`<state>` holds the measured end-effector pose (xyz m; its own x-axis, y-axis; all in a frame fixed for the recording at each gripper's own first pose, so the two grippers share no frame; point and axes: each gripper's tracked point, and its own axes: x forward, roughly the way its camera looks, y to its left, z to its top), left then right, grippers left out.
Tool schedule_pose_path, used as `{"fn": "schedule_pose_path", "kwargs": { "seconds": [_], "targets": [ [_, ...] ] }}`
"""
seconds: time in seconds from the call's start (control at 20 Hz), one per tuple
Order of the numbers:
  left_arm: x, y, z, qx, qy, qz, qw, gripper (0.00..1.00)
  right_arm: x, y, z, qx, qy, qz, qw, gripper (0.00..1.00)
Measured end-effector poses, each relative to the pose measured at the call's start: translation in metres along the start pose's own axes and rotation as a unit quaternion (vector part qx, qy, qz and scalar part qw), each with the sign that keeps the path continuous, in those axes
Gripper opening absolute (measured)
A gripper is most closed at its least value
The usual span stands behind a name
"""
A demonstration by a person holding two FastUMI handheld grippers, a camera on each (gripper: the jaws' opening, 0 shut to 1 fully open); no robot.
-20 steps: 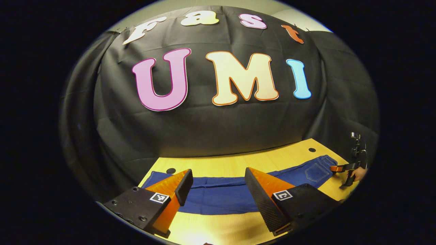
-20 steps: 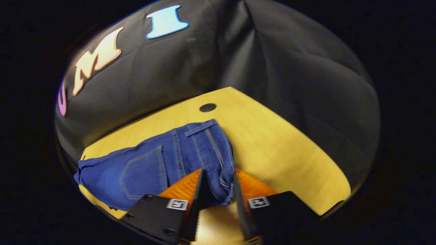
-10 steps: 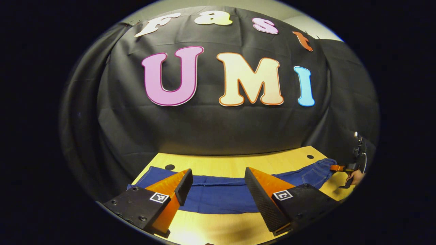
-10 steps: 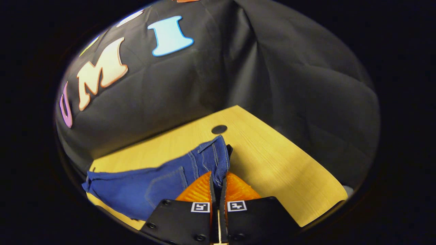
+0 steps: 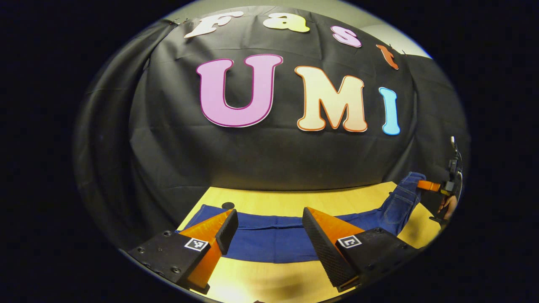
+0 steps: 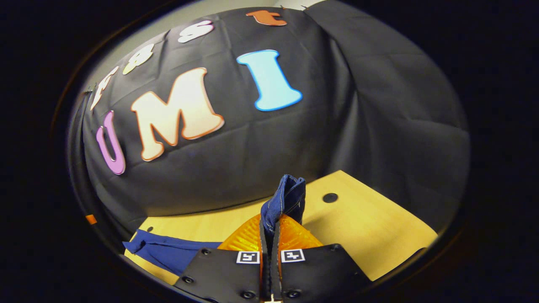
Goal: Grasp the waist and the cuffs of the jeans and fold them to make the two legs overlap; first hold the waist and fold one-third of the jeans toward the cuffs, then hold the cuffs and fold the remaining one-third in the same direction to finish folding.
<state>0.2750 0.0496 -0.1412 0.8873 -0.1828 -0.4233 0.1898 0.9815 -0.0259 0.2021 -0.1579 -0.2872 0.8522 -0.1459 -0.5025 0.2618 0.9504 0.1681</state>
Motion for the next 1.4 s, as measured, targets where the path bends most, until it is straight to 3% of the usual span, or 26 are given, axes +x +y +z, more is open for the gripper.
{"fn": "schedule_pose_path", "kwargs": {
  "seconds": [0.05,0.1,0.15,0.35,0.4,0.45,0.75,1.3,1.4],
  "targets": [
    [0.000,0.010,0.000,0.000,0.001,0.000,1.000,0.95,0.001,0.020,0.001,-0.007,-0.005,0.009,1.000,0.04],
    [0.000,0.021,-0.002,-0.002,0.003,0.000,1.000,1.00,0.002,0.038,-0.003,-0.013,-0.007,0.015,1.000,0.04],
    [0.000,0.033,-0.003,-0.004,0.005,0.002,1.000,0.95,0.002,0.055,-0.005,-0.020,-0.007,0.021,1.000,0.04],
    [0.001,0.081,-0.011,-0.015,0.015,0.008,1.000,0.95,0.002,0.119,-0.020,-0.033,-0.011,0.040,0.999,0.04],
    [0.001,0.092,-0.015,-0.015,0.018,0.010,1.000,1.00,0.003,0.133,-0.027,-0.036,-0.009,0.044,0.998,0.04],
    [0.001,0.103,-0.017,-0.015,0.022,0.011,1.000,0.95,0.005,0.146,-0.032,-0.039,-0.011,0.048,0.998,0.04],
    [-0.003,0.159,-0.029,-0.019,0.031,0.014,0.999,0.96,0.011,0.225,-0.077,-0.056,-0.002,0.071,0.996,0.04],
    [0.029,0.204,-0.072,-0.039,0.065,-0.007,0.997,0.94,0.024,0.305,-0.210,-0.067,0.090,0.100,0.989,0.04],
    [0.040,0.212,-0.086,-0.044,0.079,-0.008,0.996,0.94,0.018,0.317,-0.226,-0.058,0.112,0.116,0.985,0.19]
  ]
}}
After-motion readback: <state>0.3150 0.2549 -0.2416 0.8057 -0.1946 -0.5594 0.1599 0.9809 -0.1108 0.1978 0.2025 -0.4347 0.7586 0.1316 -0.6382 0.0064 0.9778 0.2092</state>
